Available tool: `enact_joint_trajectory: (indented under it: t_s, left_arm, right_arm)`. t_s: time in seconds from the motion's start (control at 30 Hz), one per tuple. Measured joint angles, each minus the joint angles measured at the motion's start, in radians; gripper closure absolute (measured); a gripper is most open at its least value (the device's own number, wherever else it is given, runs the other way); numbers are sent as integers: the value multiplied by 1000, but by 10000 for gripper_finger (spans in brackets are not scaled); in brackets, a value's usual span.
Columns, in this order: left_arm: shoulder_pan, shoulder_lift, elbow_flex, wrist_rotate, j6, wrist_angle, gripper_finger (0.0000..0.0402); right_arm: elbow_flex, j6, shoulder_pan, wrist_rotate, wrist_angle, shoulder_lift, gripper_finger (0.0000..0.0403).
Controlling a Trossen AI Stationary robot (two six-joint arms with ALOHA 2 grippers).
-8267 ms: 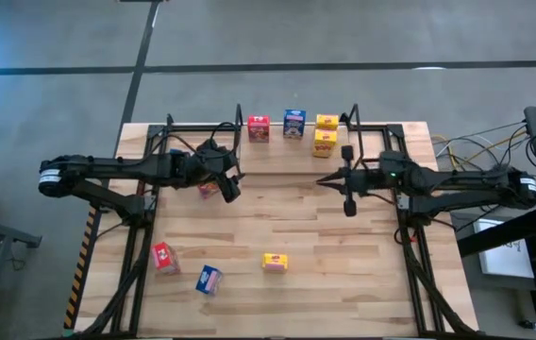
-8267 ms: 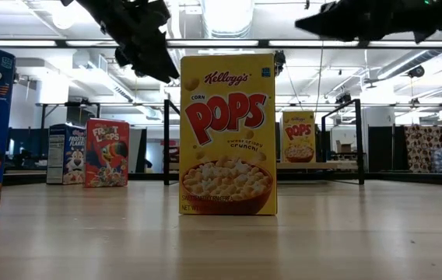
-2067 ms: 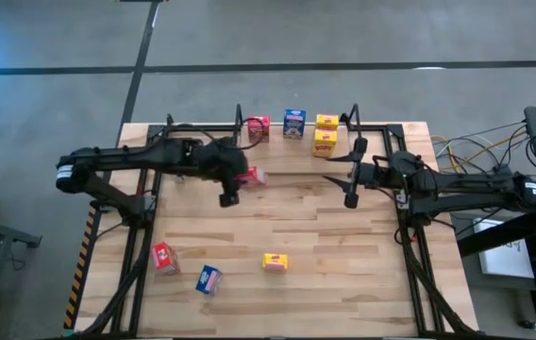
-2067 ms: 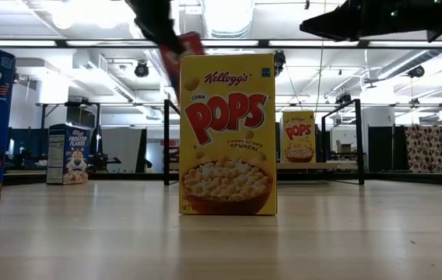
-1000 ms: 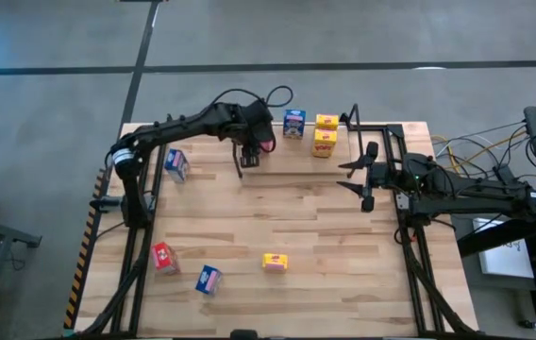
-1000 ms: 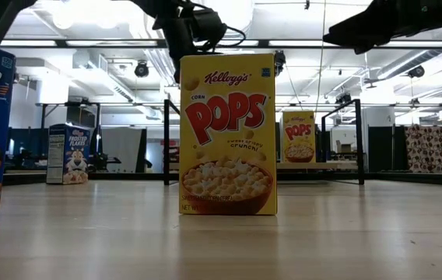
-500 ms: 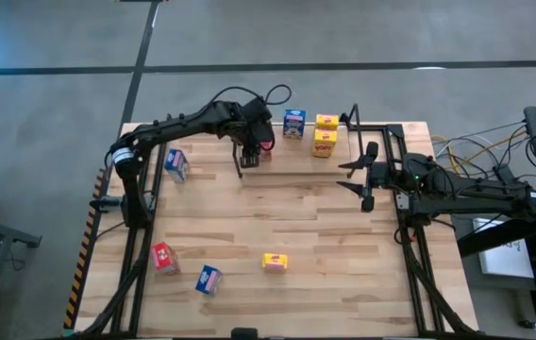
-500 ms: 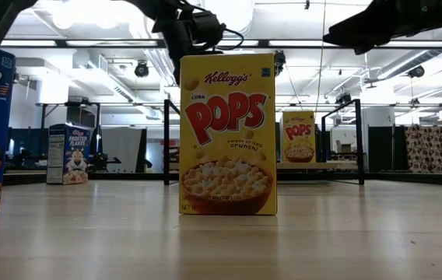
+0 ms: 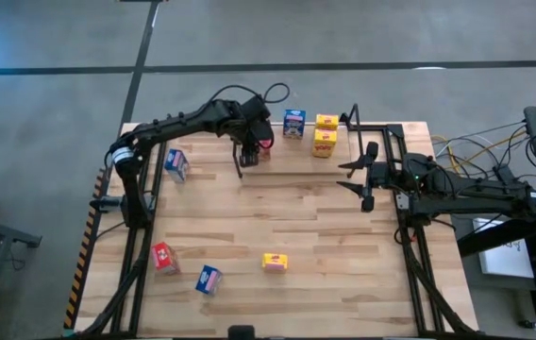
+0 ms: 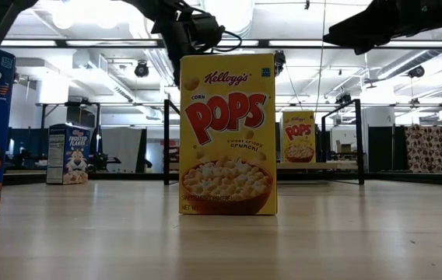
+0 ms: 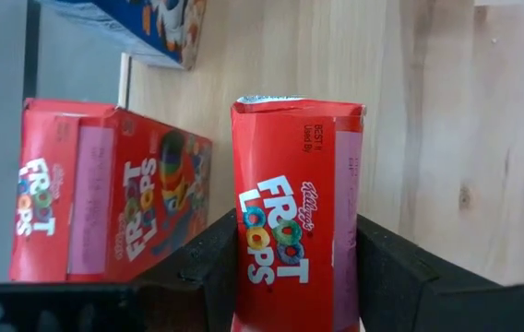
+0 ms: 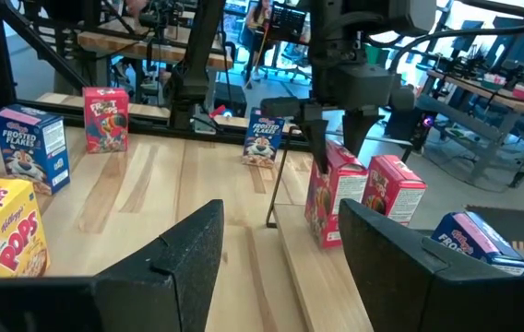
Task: Stack cereal on shelf
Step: Put the top red cereal box on the shelf aligned with the other red cereal box
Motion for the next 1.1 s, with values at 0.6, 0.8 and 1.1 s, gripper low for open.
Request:
enact_joint_trajectory:
  t_s: [0.6,0.8,1.1]
  left_arm:
    - [3,0,-42,8,-5,21,225]
    - [5,0,-43,7,6,54,194]
    - [6,0,-43,-29,28,89,176]
  right_arm:
    - [0,-1,0,0,0,0,197]
    - [0,-1,0,0,0,0,197]
    - [0,-1,0,0,0,0,197]
